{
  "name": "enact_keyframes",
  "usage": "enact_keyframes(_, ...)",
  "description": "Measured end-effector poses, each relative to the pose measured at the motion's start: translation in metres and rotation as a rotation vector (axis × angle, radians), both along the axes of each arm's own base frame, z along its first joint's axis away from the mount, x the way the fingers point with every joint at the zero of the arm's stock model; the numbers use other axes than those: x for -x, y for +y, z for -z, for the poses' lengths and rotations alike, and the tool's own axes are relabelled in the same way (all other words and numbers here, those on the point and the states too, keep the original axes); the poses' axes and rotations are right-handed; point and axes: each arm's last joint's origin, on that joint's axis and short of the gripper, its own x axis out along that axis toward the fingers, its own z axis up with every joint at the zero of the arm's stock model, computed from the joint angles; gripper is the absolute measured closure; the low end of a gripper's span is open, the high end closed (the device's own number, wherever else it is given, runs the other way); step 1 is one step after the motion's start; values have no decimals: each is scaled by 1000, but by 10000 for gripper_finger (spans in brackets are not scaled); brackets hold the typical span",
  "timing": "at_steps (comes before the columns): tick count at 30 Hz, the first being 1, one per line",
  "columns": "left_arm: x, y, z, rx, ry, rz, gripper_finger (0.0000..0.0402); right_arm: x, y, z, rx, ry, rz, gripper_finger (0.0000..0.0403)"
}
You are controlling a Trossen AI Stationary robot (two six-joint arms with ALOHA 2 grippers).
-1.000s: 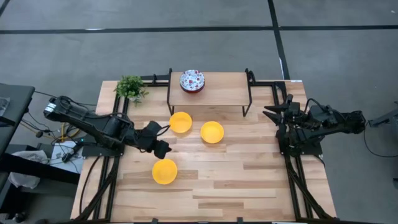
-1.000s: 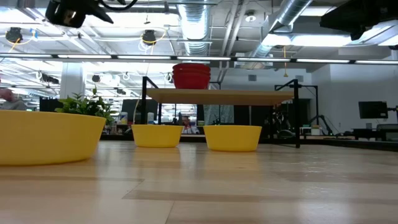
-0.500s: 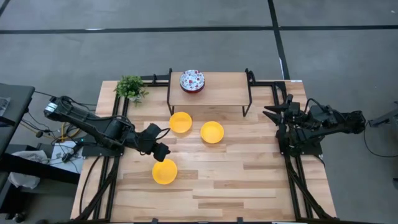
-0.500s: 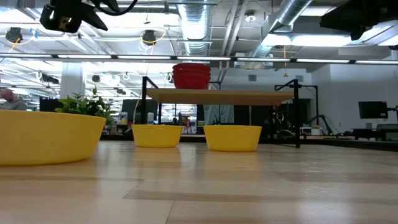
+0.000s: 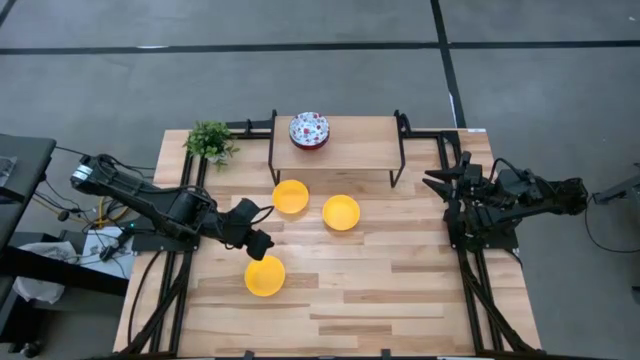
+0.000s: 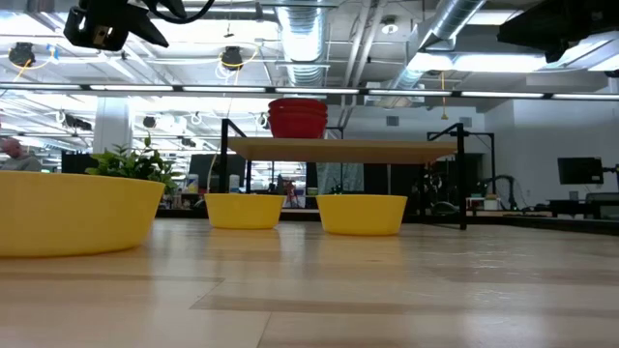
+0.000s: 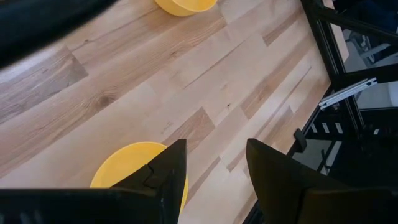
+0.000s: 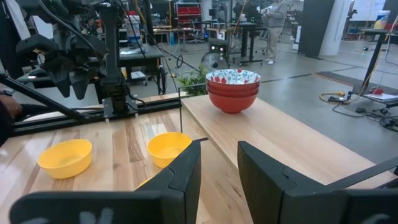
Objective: Pick & Place Mini bowls
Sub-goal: Put the bottom yellow bowl on the shelf
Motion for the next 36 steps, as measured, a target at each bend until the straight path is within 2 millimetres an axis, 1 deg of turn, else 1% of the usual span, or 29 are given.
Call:
enact_keyframes(6,0,0,1,5,4,-7,236,0,0,0,0,0,0,308)
enact_keyframes(10,-3,-1,5,7,29,-22,236,0,0,0,0,0,0,308)
enact_keyframes(14,-9,-4,15,-5,80,-16,236,0,0,0,0,0,0,308)
enact_keyframes(26,-27,-17,50,40,294,67,236,0,0,0,0,-1,0,308)
enact_keyframes(30,-28,-18,58,52,362,86,236,0,0,0,0,0,0,308)
enact_keyframes(36,-20,-15,61,25,455,80,236,0,0,0,0,-1,0,308)
